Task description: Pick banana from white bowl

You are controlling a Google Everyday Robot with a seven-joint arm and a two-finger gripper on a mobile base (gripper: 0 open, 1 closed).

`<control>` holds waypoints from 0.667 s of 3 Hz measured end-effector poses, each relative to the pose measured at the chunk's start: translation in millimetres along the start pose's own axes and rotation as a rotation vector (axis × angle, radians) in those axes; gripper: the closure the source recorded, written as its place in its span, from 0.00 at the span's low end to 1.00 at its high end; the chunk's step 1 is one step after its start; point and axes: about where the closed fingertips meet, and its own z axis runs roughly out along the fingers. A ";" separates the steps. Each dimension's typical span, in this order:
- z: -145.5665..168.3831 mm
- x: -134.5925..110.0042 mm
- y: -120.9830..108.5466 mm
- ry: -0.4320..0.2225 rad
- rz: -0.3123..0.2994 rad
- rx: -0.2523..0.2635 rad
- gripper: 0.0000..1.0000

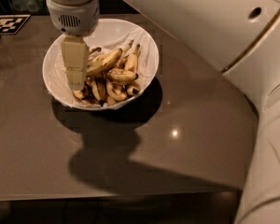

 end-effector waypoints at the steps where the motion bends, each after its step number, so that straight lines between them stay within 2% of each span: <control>1: 15.7 3.5 -6.1 0.010 0.017 -0.030 0.07; 2: 26.4 3.2 -10.1 0.026 0.022 -0.043 0.13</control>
Offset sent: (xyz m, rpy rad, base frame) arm 0.0097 -0.0195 -0.0382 -0.1147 0.1242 -0.0455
